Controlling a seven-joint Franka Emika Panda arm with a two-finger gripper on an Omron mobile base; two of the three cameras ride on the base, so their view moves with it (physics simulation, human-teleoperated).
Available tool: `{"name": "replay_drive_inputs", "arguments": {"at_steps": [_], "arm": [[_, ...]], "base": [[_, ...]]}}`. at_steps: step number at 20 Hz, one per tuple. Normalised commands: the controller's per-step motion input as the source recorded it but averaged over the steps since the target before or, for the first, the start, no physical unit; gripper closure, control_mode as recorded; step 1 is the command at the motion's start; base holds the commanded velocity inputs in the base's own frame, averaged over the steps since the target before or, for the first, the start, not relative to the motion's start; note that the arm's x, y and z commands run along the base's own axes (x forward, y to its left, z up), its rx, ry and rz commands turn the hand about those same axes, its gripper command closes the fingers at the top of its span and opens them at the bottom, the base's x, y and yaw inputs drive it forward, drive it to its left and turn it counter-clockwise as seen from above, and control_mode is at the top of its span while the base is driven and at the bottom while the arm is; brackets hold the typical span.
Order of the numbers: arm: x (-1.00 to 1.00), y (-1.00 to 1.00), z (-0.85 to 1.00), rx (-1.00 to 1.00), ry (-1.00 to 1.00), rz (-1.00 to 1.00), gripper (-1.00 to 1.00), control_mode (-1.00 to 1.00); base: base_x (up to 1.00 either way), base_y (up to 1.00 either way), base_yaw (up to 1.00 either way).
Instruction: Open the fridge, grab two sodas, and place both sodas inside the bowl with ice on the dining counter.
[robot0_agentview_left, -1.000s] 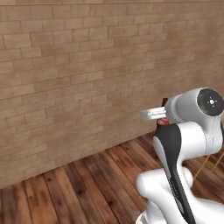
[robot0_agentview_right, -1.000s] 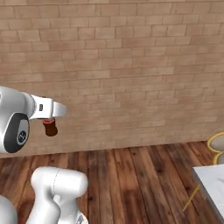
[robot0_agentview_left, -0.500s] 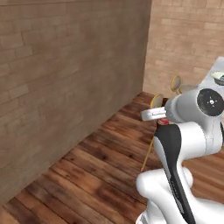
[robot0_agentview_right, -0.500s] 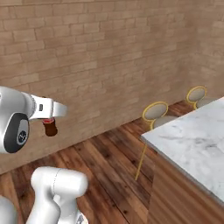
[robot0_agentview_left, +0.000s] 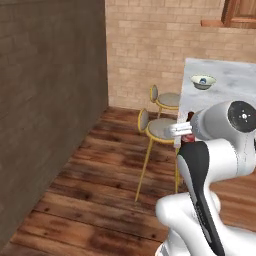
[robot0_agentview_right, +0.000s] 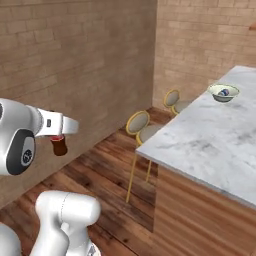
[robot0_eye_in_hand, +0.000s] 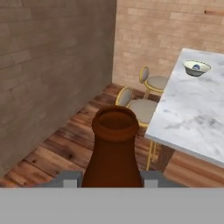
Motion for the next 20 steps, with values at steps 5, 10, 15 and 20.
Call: {"name": "replay_drive_inputs", "arguments": {"at_steps": [5, 10, 15, 20], "arm": [[0.00, 0.00, 0.00, 0.00, 0.00, 0.00, 1.00, 1.00], [0.00, 0.00, 0.00, 0.00, 0.00, 0.00, 1.00, 1.00], [0.00, 0.00, 0.00, 0.00, 0.00, 0.00, 1.00, 1.00], [0.00, 0.00, 0.00, 0.00, 0.00, 0.00, 1.00, 1.00]], "base": [[0.46, 0.93, -0.36], [0.52, 0.89, -0.37], [0.58, 0.58, -0.49], [0.58, 0.56, -0.51]]}}
